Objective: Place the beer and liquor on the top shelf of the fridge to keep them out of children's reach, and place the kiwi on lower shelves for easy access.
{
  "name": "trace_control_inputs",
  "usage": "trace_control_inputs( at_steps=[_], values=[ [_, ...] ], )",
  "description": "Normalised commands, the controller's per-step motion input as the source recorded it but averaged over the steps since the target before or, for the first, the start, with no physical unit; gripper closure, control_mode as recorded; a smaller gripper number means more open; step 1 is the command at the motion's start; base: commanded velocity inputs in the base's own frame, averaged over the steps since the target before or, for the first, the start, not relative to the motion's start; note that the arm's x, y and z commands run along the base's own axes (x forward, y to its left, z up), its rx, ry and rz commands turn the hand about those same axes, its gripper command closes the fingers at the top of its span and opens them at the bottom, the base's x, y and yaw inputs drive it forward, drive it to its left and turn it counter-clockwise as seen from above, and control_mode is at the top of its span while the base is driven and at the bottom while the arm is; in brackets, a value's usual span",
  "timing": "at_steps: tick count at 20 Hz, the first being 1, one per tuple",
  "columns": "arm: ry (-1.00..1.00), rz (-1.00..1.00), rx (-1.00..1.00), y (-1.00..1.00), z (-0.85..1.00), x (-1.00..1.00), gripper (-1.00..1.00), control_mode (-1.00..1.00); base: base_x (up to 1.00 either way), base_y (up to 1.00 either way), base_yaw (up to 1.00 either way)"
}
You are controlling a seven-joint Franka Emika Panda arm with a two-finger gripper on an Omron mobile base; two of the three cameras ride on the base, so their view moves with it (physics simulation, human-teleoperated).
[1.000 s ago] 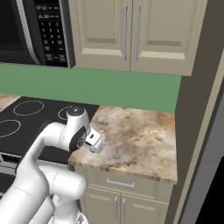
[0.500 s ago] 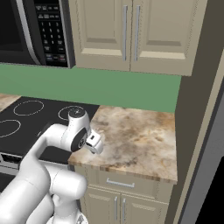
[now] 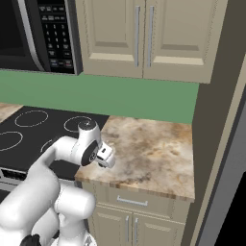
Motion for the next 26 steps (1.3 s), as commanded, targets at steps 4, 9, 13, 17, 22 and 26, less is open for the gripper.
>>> trace_control_inputs(
  at_steps=[4,9,13,17,22,26],
  values=[
    [0.00,0.00,0.00,0.00,-0.15,0.23,-1.00,-1.00,0.00,0.00,0.00],
    [0.00,0.00,0.00,0.00,-0.19,0.21,-1.00,-1.00,0.00,0.00,0.00],
    [0.01,0.00,0.00,0.00,-0.23,0.18,-1.00,-1.00,0.00,0.00,0.00],
    [0.01,0.00,0.00,0.00,-0.21,0.19,-1.00,-1.00,0.00,0.00,0.00],
    [0.01,0.00,0.00,0.00,-0.22,0.18,-1.00,-1.00,0.00,0.00,0.00],
    [0.00,0.00,0.00,0.00,-0.20,0.19,-1.00,-1.00,0.00,0.00,0.00]
  ],
)
